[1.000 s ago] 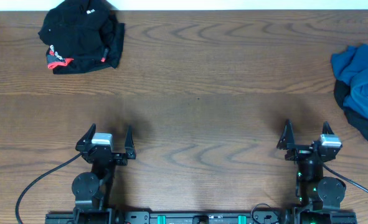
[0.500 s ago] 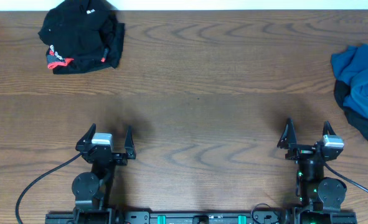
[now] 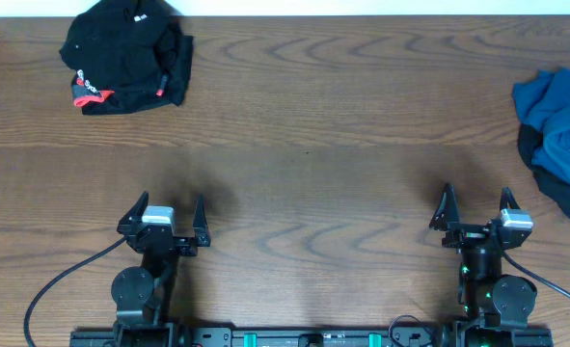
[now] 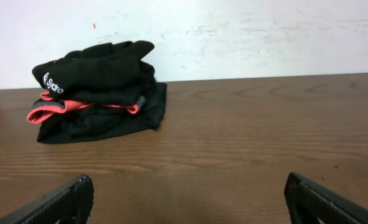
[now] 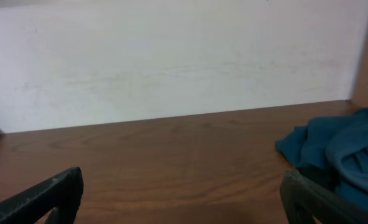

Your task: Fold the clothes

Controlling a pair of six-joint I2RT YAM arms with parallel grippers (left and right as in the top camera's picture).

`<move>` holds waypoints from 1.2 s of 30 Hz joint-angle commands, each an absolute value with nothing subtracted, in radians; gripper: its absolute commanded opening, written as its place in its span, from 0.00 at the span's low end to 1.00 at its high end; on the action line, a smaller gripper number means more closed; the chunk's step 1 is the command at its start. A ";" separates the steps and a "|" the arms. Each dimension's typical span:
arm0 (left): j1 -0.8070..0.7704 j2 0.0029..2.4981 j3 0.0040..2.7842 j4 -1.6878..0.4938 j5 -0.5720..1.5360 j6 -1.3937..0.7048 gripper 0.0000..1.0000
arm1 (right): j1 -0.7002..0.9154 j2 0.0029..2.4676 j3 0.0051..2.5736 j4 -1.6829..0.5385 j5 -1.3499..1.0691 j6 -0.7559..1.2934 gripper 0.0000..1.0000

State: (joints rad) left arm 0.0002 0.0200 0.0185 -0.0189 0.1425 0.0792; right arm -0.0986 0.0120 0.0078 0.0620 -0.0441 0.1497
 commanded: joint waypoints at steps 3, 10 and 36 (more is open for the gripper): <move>0.006 0.023 0.004 -0.056 0.153 0.086 0.98 | -0.089 0.006 0.006 0.064 -0.034 0.165 0.99; 0.006 0.023 0.004 -0.056 0.154 0.086 0.98 | -0.089 0.006 0.006 0.064 -0.034 0.164 0.99; 0.006 0.023 0.004 -0.056 0.154 0.086 0.98 | -0.089 0.006 0.006 0.225 -0.113 0.168 0.99</move>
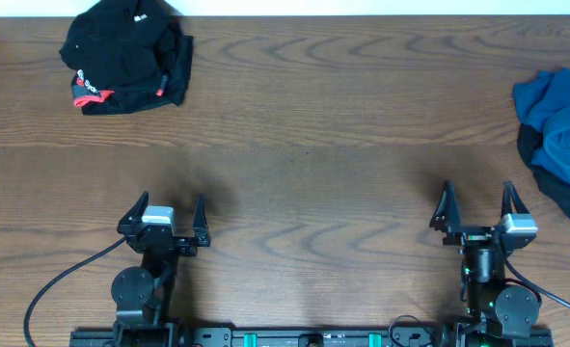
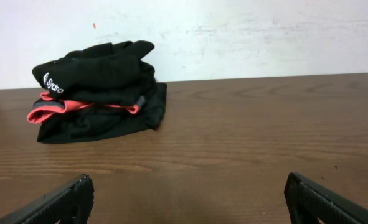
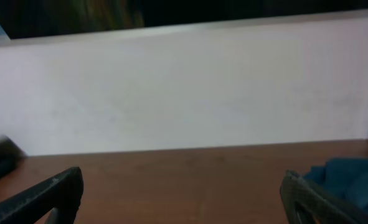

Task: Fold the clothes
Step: 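Reach the right gripper forward to the teal shirt at the right edge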

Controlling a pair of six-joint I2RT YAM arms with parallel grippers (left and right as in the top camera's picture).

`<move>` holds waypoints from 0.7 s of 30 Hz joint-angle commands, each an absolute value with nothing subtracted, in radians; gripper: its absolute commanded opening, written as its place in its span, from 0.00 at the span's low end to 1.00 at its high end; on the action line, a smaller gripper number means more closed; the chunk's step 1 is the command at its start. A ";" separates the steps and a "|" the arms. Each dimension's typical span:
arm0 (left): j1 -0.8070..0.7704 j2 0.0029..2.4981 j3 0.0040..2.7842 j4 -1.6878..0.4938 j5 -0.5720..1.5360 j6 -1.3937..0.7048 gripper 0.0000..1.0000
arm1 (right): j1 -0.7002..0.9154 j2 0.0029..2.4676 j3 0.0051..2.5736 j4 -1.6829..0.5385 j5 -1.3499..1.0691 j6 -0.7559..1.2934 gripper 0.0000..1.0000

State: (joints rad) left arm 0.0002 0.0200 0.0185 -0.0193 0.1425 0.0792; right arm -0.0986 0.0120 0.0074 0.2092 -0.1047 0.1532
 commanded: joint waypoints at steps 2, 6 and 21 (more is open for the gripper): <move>0.006 0.023 0.004 -0.056 0.154 0.086 0.98 | -0.089 0.006 0.006 0.249 -0.113 0.168 0.99; 0.006 0.023 0.004 -0.056 0.154 0.086 0.98 | -0.089 0.007 0.033 0.258 -0.114 0.168 0.99; 0.006 0.023 0.004 -0.056 0.154 0.086 0.98 | -0.089 0.410 0.447 0.131 -0.224 0.133 0.99</move>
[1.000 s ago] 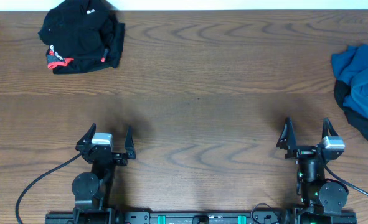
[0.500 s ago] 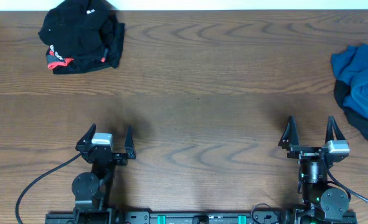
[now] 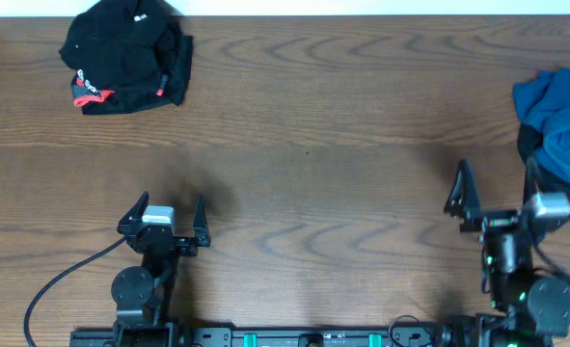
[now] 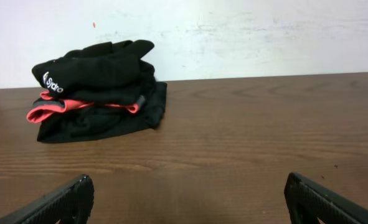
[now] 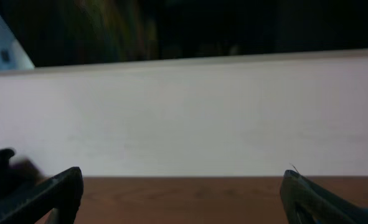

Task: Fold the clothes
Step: 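Reach the right gripper forward to the teal shirt at the right edge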

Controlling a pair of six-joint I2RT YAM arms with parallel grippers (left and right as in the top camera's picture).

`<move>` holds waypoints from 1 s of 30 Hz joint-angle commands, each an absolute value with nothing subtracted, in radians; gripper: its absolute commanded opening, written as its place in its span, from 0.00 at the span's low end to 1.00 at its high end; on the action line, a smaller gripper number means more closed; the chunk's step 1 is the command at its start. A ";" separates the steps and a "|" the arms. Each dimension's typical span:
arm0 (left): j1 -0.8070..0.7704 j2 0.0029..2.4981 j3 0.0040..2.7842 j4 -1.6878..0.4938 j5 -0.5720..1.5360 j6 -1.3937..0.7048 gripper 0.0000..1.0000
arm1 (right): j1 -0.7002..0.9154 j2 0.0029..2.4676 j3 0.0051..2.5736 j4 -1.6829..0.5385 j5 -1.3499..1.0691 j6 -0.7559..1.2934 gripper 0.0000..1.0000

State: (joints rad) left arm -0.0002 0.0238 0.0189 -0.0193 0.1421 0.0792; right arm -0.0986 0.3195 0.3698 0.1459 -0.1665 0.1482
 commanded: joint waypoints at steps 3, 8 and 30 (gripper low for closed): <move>0.006 0.023 0.004 -0.056 0.154 0.086 0.98 | -0.089 0.556 0.548 0.118 -0.283 0.133 0.99; 0.006 0.023 0.004 -0.056 0.154 0.086 0.98 | -0.089 0.782 0.721 0.038 -0.408 0.133 0.99; 0.006 0.023 0.004 -0.056 0.154 0.086 0.98 | -0.030 1.290 1.248 -0.516 -0.316 0.001 0.99</move>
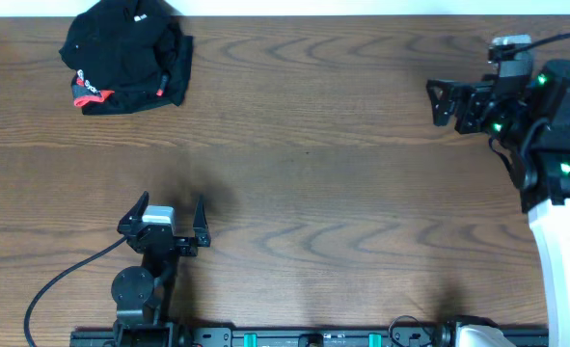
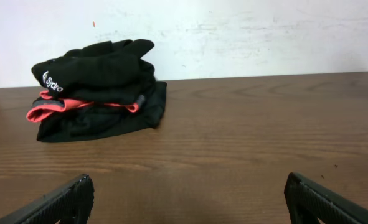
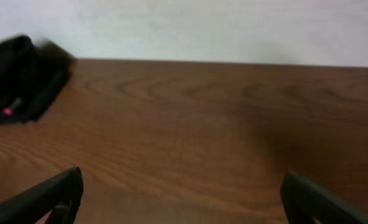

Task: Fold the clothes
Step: 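Reach the right gripper forward to the teal shirt at the right edge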

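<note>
A bundled black garment with red trim [image 1: 125,53] lies at the table's far left corner; it also shows in the left wrist view [image 2: 96,90] and, small, in the right wrist view [image 3: 18,78]. The blue clothes at the right edge are almost wholly hidden under my right arm. My left gripper [image 1: 169,204] sits open near the front edge, facing the black garment, nothing between its fingers [image 2: 59,202]. My right gripper [image 1: 437,102] hangs open at the far right, pointing left over bare wood, its fingers [image 3: 320,202] empty.
The brown wooden table [image 1: 304,173] runs up to a white wall [image 2: 233,31] at its far edge. My right arm's white body [image 1: 564,260] covers the right side of the table. A black cable [image 1: 63,280] loops beside the left arm's base.
My right arm has gone from the front right of the table to the far right, over the blue clothes, and now faces left. Its gripper is still open. The left arm has not moved.
Both grippers first rested open at the front edge, the right one looking toward the blue clothes. The right wrist view then showed mostly wall, and the arm stood further right. Now it reaches over the far right, looking left across the table.
</note>
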Controlling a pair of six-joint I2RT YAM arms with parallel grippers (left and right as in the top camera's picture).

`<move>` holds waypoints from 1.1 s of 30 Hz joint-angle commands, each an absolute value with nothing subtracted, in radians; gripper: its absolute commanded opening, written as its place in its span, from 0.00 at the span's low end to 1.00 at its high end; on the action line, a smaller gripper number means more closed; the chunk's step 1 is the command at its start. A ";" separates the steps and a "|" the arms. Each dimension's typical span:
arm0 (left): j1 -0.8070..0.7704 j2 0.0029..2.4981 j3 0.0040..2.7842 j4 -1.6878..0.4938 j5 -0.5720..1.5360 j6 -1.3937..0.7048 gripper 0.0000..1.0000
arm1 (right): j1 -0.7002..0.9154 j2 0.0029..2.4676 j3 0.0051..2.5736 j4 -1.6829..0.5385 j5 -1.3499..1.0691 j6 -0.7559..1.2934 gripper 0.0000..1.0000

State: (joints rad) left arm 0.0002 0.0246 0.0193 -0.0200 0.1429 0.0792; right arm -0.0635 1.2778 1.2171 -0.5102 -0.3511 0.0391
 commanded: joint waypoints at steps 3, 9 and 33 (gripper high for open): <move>0.006 0.023 0.004 -0.056 0.154 0.086 0.98 | 0.013 1.296 1.248 -0.516 -0.283 -0.003 0.99; 0.006 0.023 0.004 -0.056 0.153 0.086 0.98 | 0.081 1.296 1.248 -0.516 -0.252 -0.006 0.99; 0.006 0.023 0.004 -0.056 0.154 0.086 0.98 | 0.263 1.298 1.386 -0.499 -0.201 -0.017 0.99</move>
